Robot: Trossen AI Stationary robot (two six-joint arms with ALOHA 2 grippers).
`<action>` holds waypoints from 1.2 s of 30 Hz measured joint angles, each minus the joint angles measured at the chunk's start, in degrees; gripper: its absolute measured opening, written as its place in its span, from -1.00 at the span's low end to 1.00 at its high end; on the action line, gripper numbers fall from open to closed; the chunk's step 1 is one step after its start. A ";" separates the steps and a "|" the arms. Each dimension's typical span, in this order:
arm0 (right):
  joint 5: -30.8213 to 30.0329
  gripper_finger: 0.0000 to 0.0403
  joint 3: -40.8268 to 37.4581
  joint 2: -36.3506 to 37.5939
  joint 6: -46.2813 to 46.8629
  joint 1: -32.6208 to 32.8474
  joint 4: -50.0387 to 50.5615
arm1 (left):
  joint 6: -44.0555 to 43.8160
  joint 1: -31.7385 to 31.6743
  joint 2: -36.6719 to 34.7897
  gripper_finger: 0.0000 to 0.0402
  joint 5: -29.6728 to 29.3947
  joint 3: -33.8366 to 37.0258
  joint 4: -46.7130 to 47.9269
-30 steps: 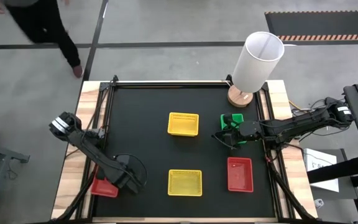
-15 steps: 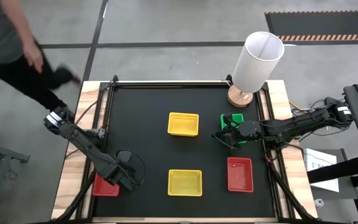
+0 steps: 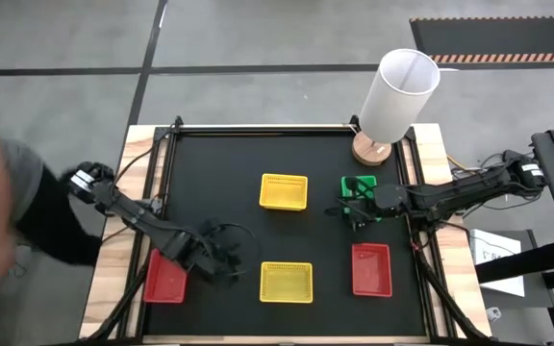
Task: Stack baskets by color
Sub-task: Stack the yellow bin on top of the top yellow bin
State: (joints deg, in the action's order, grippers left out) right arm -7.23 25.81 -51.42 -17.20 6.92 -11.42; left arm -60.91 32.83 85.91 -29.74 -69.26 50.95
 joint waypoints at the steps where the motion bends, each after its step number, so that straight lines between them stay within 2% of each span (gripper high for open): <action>1: 1.17 -0.96 0.37 0.00 0.91 0.47 0.00 | 5.30 -0.54 0.00 -0.18 -0.11 0.37 -3.49; 6: 0.70 -0.96 2.61 -0.41 3.80 5.00 0.00 | 32.62 -2.92 -0.02 -0.18 -0.30 2.88 -21.44; 8: -1.95 -0.96 4.20 -1.58 4.09 7.57 0.00 | 41.10 -3.79 -0.02 -0.18 0.83 3.11 -24.99; 11: -7.86 -0.96 7.12 -4.75 4.19 11.39 0.03 | 49.33 -4.97 -0.33 -0.18 1.28 3.11 -26.29; 14: -10.49 -0.96 10.43 -8.97 4.62 14.29 0.68 | 54.87 -5.86 -0.82 -0.18 2.66 3.11 -26.43; 19: -10.85 -0.96 17.04 -16.23 8.14 17.89 3.33 | 61.33 -5.84 -1.23 -0.18 5.03 3.56 -26.39; 23: -10.92 -0.96 22.94 -21.89 11.46 20.87 6.53 | 62.58 -5.85 -2.63 -0.18 8.20 6.30 -28.34; 30: -11.05 -0.96 35.59 -30.68 18.72 25.89 17.16 | 64.71 -5.79 -6.89 -0.18 13.02 18.08 -45.91; 33: -11.09 -0.96 41.57 -34.30 22.44 27.54 23.89 | 64.29 -5.82 -9.01 -0.18 12.40 22.93 -53.94; 36: -11.03 -0.96 47.21 -37.82 25.82 28.73 30.80 | 64.31 -5.82 -10.91 -0.18 9.08 26.37 -59.80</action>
State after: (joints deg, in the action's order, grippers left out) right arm -18.26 73.02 -89.24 8.61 35.65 19.38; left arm 3.40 27.00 75.00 -20.66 -42.89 -8.85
